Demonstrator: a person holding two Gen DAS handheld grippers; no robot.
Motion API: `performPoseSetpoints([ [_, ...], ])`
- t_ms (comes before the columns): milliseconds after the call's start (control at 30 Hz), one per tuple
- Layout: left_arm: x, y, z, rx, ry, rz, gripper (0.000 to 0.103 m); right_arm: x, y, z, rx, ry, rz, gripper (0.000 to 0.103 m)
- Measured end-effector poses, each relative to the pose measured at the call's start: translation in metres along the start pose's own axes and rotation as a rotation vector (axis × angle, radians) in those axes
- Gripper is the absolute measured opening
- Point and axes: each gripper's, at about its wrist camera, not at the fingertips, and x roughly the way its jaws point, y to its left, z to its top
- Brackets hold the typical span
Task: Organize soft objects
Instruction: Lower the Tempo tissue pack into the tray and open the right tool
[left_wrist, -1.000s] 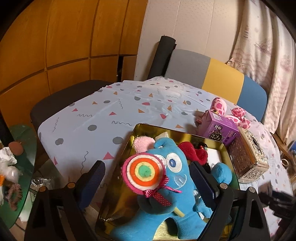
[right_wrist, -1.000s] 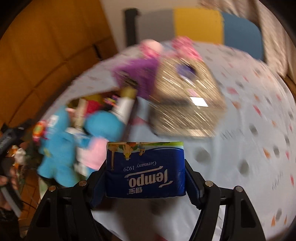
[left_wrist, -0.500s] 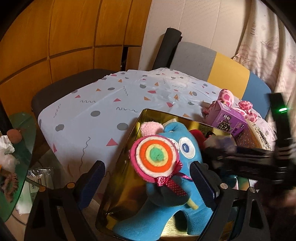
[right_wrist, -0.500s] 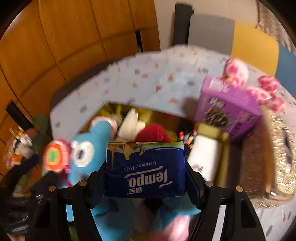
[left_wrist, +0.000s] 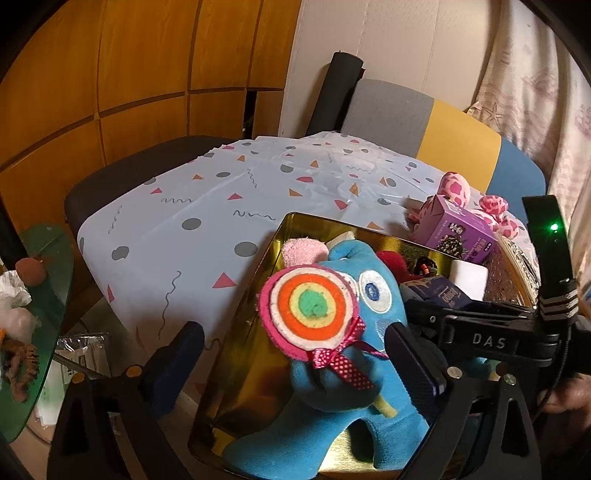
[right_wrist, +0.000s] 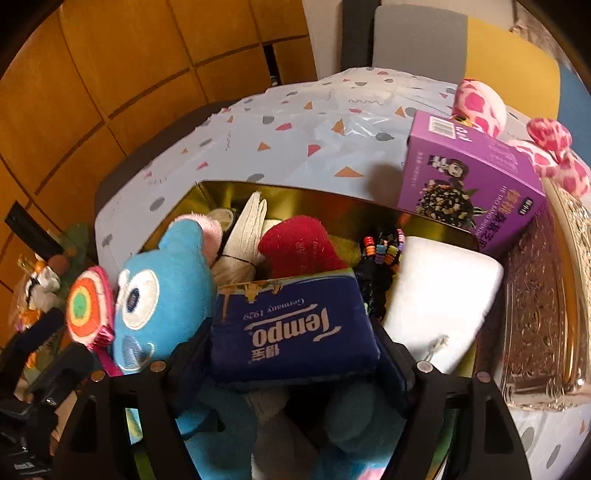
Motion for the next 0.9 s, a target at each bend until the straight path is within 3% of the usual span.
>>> performPoseSetpoints([
  [500,-0.016,-0.029,-0.004,0.062,-0.021,0.003,0.103,-0.056,-0.011,-0.026,0.067,-0.151,-0.075,0.082],
  [900,-0.039,-0.080,-0.023,0.173,-0.085,-0.020,0.103,-0.115,-0.049,-0.086,0.205,-0.275,-0.267,0.082],
])
